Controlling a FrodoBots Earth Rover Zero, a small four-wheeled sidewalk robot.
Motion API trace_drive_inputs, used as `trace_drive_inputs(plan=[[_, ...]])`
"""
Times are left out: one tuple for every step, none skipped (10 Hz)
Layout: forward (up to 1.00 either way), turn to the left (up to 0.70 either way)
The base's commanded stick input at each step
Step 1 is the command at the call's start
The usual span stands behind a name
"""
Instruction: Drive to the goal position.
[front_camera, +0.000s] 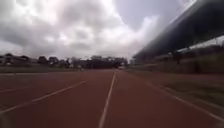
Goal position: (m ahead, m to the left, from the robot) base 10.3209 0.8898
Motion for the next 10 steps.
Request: trace_drive_inputs(plan=[[0.7, 0.0], [0.7, 0.0], [0.7, 0.0], [0.7, 0.0], [0.7, 0.0], [0.7, 0.0], [0.7, 0.0], [0.7, 0.0], [0.7, 0.0], [0.7, 0.0]])
